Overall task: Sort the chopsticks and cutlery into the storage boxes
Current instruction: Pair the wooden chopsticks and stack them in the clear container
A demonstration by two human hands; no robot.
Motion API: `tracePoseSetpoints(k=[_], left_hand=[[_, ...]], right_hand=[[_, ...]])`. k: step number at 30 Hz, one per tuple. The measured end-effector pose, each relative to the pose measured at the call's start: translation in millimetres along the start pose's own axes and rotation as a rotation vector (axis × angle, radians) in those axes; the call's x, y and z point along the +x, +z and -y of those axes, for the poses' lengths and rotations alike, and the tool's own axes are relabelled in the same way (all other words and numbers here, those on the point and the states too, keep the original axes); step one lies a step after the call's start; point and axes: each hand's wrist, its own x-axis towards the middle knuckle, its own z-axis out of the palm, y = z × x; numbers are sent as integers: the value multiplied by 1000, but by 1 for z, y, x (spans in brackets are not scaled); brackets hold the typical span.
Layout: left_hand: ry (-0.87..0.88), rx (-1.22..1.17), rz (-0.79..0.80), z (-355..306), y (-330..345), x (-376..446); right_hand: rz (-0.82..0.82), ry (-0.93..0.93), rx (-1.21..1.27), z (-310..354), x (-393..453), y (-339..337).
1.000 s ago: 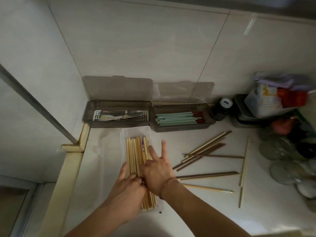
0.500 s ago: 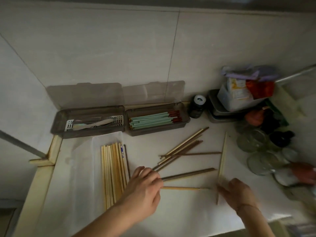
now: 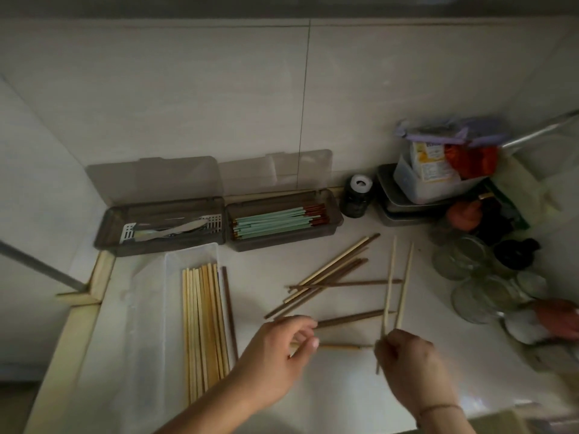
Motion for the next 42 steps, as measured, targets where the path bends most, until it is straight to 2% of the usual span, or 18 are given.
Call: tracePoseSetpoints(k=[2, 4, 6, 8, 10, 11, 13, 15, 18, 21, 24, 32, 35, 37, 42], left_hand=[[-77, -167, -18, -10, -7, -1], [-89, -261, -105, -15, -19, -4], [-90, -268, -219, -16, -35, -13], [-127, -280, -316, -12, -54, -24], [-210, -283, -376, -3, -74, -34], [-255, -241, -384, 4, -82, -37], [-343, -122, -377, 23, -95, -42], [-415, 2, -381, 38, -98, -41], [-462, 140, -295, 50, -92, -37], [-473, 315, -178, 59, -87, -29], [-462, 368, -86, 59, -82, -22], [-480, 464, 4, 71, -71, -17], [-428, 552, 56, 76, -69, -17], [-373, 676, 86, 80, -68, -18], [-239, 1030, 152, 83, -70, -24]], right_hand=[[-58, -271, 109, 39, -18, 1], [-74, -528, 173, 74, -29, 5], [-8, -688, 227, 99, -37, 10], [54, -760, 266, 109, -39, 11], [48, -684, 240, 104, -27, 8], [6, -580, 244, 95, -15, 4], [-104, -273, 239, 61, 24, 1], [-142, 43, 80, 22, 64, -3], [7, 292, -139, -22, 101, 4], [77, 347, -226, -38, 114, 15], [98, 347, -229, -38, 117, 21], [9, 348, -85, -27, 101, 14], [-98, 262, -5, 1, 79, -5], [-142, 106, 127, 34, 57, -13], [5, -443, 380, 134, -3, 14]])
